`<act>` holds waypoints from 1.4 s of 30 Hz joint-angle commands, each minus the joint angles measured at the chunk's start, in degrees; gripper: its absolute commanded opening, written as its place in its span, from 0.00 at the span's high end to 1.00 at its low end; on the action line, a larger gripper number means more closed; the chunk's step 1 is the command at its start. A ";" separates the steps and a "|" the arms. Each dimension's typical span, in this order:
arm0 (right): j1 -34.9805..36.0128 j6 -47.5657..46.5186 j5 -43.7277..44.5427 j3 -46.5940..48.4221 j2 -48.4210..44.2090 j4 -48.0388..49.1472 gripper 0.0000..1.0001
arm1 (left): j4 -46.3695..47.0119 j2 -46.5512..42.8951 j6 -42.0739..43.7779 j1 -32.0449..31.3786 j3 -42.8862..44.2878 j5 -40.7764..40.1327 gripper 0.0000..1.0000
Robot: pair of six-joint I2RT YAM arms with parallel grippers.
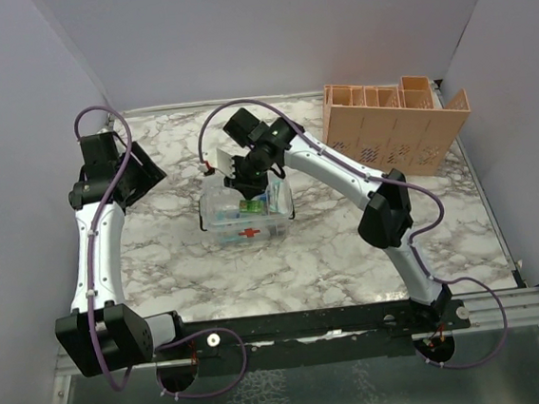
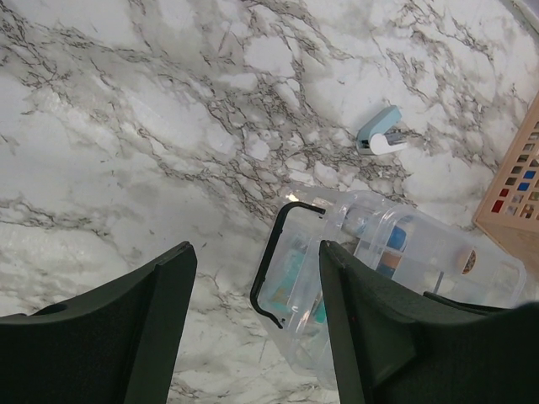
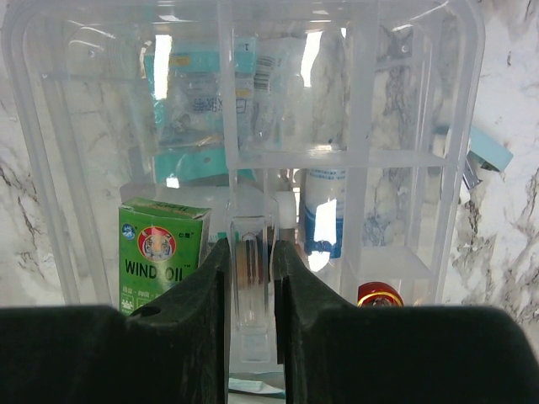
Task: Organize the medicine kit
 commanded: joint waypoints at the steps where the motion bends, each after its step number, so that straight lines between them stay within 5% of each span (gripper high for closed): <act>1: 1.00 -1.96 -3.79 3.47 1.36 -0.13 0.99 | 1.55 -0.51 0.00 0.52 -1.52 1.77 0.37; 30: 1.39 -2.93 5.76 -2.51 1.55 7.85 0.99 | 3.27 -2.10 -0.04 0.52 -5.03 3.02 0.37; 42: 1.06 -2.76 -3.14 -3.19 -0.07 3.37 0.99 | 4.40 -2.14 -0.35 0.49 -5.99 3.98 0.37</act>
